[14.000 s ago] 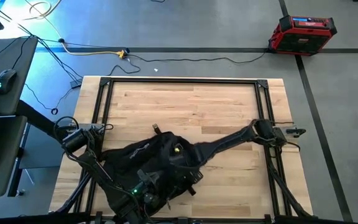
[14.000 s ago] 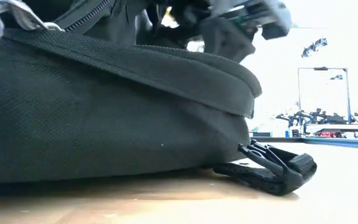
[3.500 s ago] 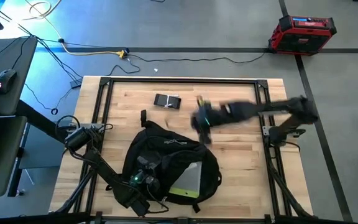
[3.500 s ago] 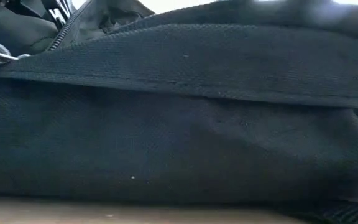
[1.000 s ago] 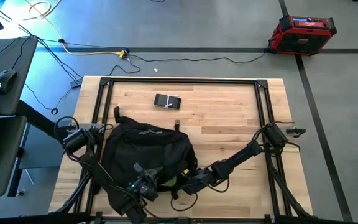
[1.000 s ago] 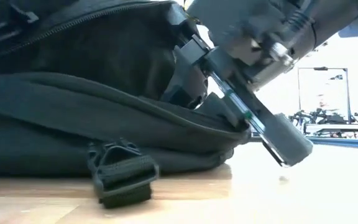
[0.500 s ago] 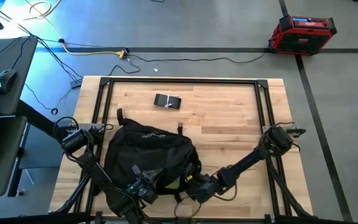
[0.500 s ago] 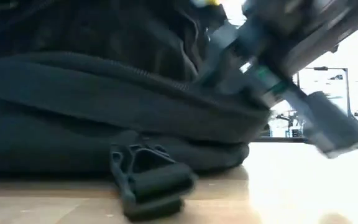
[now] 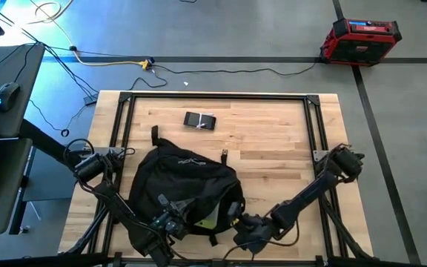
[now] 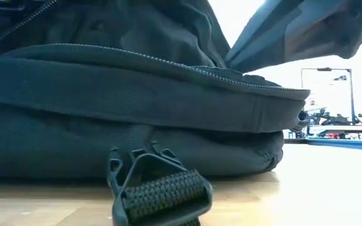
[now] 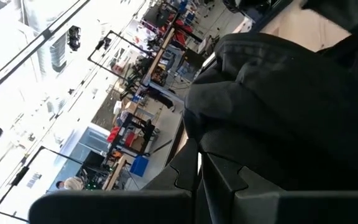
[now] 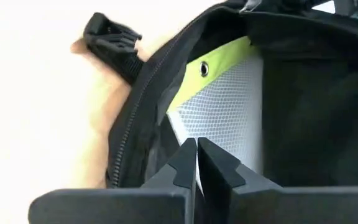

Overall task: Unpack backpack
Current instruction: Remove the green zip bag from the black backpack

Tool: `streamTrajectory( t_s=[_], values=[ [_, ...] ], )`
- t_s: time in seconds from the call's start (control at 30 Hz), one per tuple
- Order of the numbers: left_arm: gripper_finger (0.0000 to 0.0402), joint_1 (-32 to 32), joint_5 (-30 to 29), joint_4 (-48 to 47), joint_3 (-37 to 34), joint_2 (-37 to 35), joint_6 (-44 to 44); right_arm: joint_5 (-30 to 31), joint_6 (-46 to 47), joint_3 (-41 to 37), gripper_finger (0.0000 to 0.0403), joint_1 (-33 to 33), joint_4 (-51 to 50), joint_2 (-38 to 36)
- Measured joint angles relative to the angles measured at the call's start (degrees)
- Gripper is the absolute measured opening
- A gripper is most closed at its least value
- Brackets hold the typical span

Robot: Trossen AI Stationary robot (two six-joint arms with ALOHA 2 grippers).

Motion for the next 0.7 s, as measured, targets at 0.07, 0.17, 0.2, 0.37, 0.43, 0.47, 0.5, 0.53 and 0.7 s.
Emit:
streamTrajectory(
  t_s=[0.07,0.17,0.2,0.37,0.43,0.47,0.5,0.53,0.7],
  values=[
    [0.0000,0.0,0.2,0.2,0.0,0.0,-0.5,-0.5,-1.2,0.0,0.0023,-1.4,0.6,0.0],
    [0.0000,0.0,0.2,0.2,0.0,0.0,-1.3,-4.1,-3.8,0.0,0.0068,-3.9,2.6,0.0],
    [0.0000,0.1,0.4,0.2,0.0,0.0,-1.3,-6.1,-4.9,0.0,0.0087,-4.6,2.8,0.0],
    [0.0000,0.2,1.2,0.2,0.0,0.0,-1.4,-8.8,-13.0,0.0,0.0173,-7.1,2.2,0.4],
    [0.0000,0.2,1.3,0.2,0.0,0.0,-1.4,-9.5,-17.6,0.0,0.0195,-7.7,3.1,0.7],
    [0.0000,0.2,1.3,0.2,0.0,0.0,-1.4,-10.2,-19.0,0.0,0.0202,-7.9,3.5,0.8],
    [0.0000,0.2,1.5,0.2,0.0,0.0,-1.4,-11.0,-19.8,0.0,0.0207,-8.1,4.4,1.2],
    [0.0000,0.2,1.6,0.3,0.0,0.0,-1.4,-11.6,-20.2,0.0,0.0210,-8.3,5.2,1.5],
    [0.0000,0.7,2.2,0.3,0.0,0.0,-2.1,-13.0,-25.0,0.0,0.0213,-8.8,5.8,3.9]
  ],
)
